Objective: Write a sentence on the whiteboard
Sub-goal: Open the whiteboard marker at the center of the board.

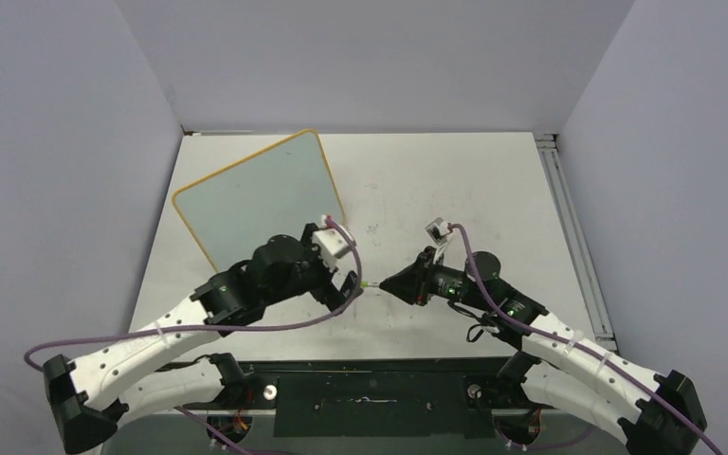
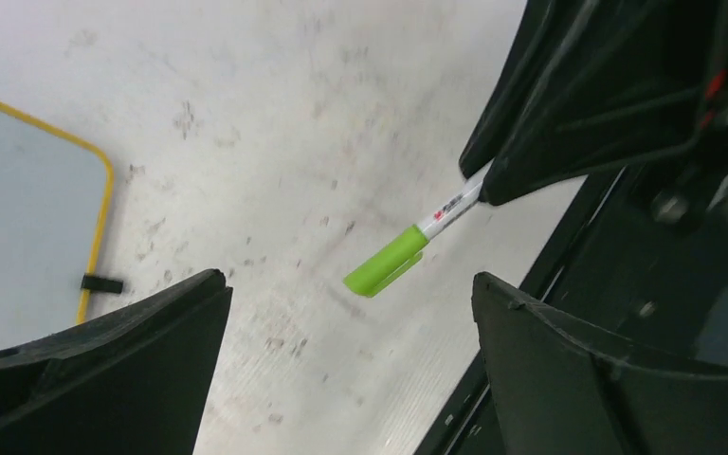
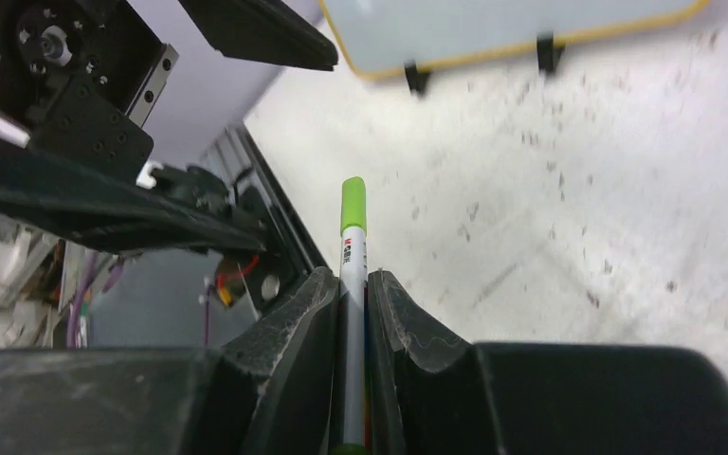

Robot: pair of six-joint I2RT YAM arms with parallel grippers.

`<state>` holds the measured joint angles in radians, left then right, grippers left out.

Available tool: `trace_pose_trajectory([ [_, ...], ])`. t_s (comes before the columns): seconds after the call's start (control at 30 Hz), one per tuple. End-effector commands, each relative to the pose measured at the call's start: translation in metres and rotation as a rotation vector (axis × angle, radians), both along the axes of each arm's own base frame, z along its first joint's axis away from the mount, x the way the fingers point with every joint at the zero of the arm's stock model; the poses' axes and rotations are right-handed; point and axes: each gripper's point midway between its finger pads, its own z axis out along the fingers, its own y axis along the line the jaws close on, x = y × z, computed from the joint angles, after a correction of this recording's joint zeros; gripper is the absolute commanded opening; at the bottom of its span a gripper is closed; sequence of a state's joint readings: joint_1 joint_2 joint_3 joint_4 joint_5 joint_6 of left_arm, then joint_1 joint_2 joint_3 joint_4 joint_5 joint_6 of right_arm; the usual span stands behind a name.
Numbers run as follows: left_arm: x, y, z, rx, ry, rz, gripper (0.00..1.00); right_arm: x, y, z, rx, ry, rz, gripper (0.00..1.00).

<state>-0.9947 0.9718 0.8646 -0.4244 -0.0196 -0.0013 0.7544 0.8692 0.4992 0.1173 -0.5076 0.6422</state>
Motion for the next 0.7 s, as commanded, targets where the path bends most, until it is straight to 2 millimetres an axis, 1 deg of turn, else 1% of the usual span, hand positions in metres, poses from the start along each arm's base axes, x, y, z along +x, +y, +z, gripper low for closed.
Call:
trace_pose_trajectory([
  [0.0,-0.002,-0.013,0.112,-0.584,0.073,0.047,0.98,0.019,-0.006,0.086,0.312,-0.233,-0.13,0.05],
  [0.07,-0.006,-0.013,0.14,-0.779,0.119,0.03,0.97,0.015,-0.006,0.109,0.413,-0.277,-0.117,0.05],
  [0.1,-0.006,-0.012,0.148,-0.852,0.142,0.03,0.97,0.012,-0.005,0.119,0.455,-0.291,-0.102,0.05],
  [0.2,-0.004,-0.008,0.16,-0.987,0.204,0.049,0.97,0.002,-0.004,0.148,0.575,-0.326,-0.047,0.05],
  [0.23,-0.003,-0.007,0.161,-1.011,0.223,0.061,0.97,-0.002,-0.005,0.159,0.611,-0.346,-0.031,0.05],
  [0.3,0.0,-0.005,0.159,-1.039,0.255,0.078,0.97,-0.007,-0.004,0.172,0.643,-0.367,0.001,0.05],
  [0.4,-0.005,-0.007,0.162,-1.07,0.295,0.037,0.97,-0.008,-0.002,0.179,0.656,-0.372,0.015,0.05],
  [0.47,-0.012,-0.01,0.167,-1.092,0.312,-0.014,0.99,-0.007,-0.001,0.178,0.657,-0.367,0.014,0.05],
  [0.5,-0.015,-0.011,0.169,-1.106,0.32,-0.037,0.97,-0.007,-0.001,0.177,0.657,-0.363,0.014,0.05],
  [0.53,-0.017,-0.01,0.172,-1.124,0.33,-0.055,0.88,-0.006,-0.001,0.177,0.659,-0.358,0.014,0.05],
  [0.57,-0.018,-0.009,0.174,-1.14,0.335,-0.06,0.82,-0.007,-0.001,0.177,0.667,-0.354,0.017,0.05],
  [0.6,-0.018,-0.008,0.175,-1.156,0.338,-0.062,0.76,-0.008,-0.001,0.177,0.675,-0.351,0.019,0.05],
  [0.67,-0.017,-0.006,0.176,-1.179,0.347,-0.055,0.7,-0.008,-0.001,0.176,0.683,-0.344,0.02,0.05],
])
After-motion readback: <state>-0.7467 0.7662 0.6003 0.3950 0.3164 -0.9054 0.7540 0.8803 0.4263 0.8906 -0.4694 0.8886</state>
